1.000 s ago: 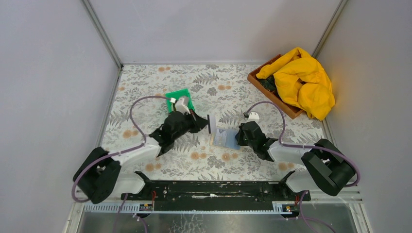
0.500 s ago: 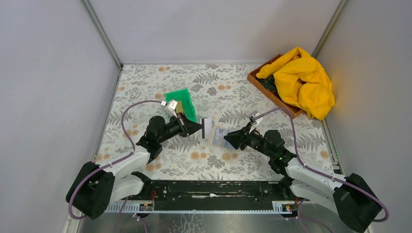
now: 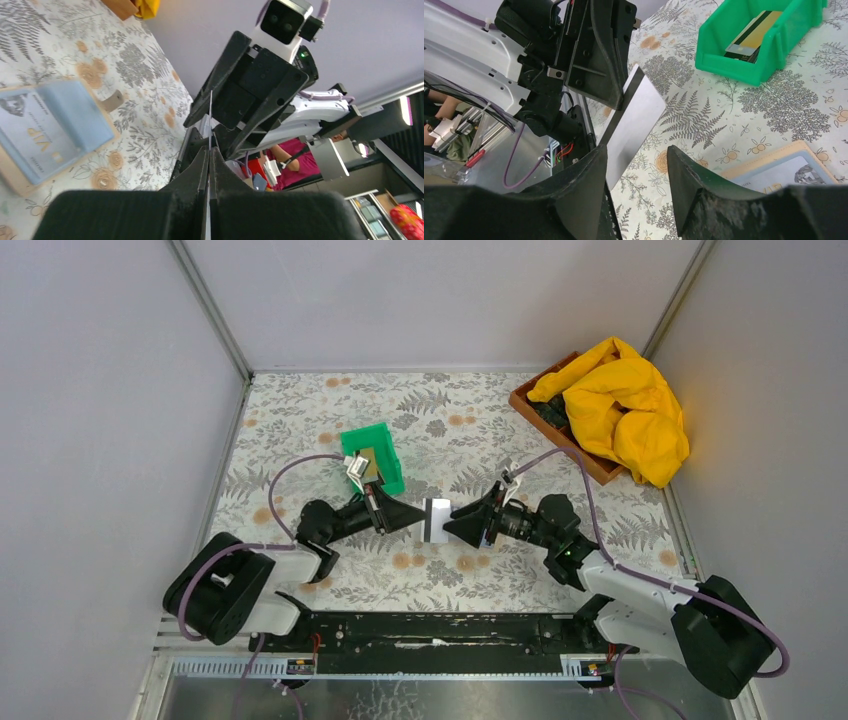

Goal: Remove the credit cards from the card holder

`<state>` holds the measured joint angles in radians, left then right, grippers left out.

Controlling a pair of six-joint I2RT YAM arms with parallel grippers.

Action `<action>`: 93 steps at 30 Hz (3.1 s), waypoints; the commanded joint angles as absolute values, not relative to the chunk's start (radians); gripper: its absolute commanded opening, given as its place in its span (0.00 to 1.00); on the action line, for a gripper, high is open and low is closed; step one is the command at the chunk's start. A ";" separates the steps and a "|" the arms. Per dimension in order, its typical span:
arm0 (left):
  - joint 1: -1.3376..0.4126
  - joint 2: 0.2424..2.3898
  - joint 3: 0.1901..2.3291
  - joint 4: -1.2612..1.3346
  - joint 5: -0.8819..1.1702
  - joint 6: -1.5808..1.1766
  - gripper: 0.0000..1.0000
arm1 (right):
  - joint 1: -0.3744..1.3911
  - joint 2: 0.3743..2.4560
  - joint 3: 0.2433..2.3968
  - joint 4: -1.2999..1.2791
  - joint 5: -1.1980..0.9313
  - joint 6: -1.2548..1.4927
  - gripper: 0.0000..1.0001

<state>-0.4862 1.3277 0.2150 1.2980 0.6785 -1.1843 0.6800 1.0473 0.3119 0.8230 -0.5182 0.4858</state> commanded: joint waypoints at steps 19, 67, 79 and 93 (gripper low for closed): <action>-0.461 1.390 0.184 1.562 0.716 -1.258 0.42 | 0.676 1.065 0.371 0.885 -0.549 0.520 0.00; -0.338 0.157 0.081 0.011 0.143 -0.781 0.54 | 0.773 2.375 2.058 -0.310 -0.231 0.428 0.00; -0.337 0.204 0.064 0.059 0.159 -0.791 0.53 | 0.773 2.452 2.135 -0.300 -0.245 0.438 0.00; -0.337 0.220 0.061 0.076 0.171 -0.790 0.53 | 0.792 2.316 2.030 -0.238 -0.173 0.382 0.38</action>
<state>-0.3450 0.2153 0.0708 0.0154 0.1543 -0.8047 0.7757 2.4363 2.0602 -0.2756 -0.2337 0.4278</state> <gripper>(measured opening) 0.535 0.376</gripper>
